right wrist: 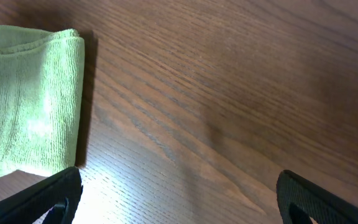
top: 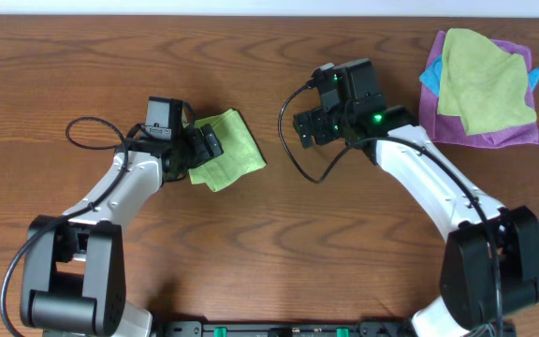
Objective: Fold the cloth
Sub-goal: 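Press the folded towel's left side with the left gripper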
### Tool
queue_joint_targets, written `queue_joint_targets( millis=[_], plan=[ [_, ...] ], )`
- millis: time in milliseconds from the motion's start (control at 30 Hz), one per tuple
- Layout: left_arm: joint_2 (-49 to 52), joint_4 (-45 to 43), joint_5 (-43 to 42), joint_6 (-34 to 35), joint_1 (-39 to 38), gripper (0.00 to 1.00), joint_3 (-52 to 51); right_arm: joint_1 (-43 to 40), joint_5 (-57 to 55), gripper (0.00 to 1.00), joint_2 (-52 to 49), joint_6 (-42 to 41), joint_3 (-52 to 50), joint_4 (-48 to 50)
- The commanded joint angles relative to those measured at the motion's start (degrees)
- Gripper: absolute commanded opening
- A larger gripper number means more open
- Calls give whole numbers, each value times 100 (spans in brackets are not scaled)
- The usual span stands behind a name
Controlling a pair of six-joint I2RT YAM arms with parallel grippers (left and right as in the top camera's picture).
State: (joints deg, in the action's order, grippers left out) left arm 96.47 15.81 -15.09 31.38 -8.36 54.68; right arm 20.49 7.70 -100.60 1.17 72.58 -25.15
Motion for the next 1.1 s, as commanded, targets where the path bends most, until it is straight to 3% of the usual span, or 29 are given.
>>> queue_joint_targets(
  millis=[0,400,500,667,833,1000,1067],
  plan=[
    [177,-101,26,39,2,95,76,-28,-42,99,48,109,85,-9],
    [544,-837,330,85,11,100,79,-28,-39,99,50,109,85,48],
    [544,-807,461,83,11,71,79,-28,-39,99,50,109,85,48],
    [544,-634,577,98,11,48,79,-28,-42,99,48,109,85,50],
    [544,-595,693,92,11,53,79,-28,-42,99,48,109,85,72],
    [544,-382,1021,79,11,28,79,-28,-39,99,48,109,85,105],
    [544,-286,1123,79,11,26,79,-28,-39,99,50,109,85,111]
  ],
)
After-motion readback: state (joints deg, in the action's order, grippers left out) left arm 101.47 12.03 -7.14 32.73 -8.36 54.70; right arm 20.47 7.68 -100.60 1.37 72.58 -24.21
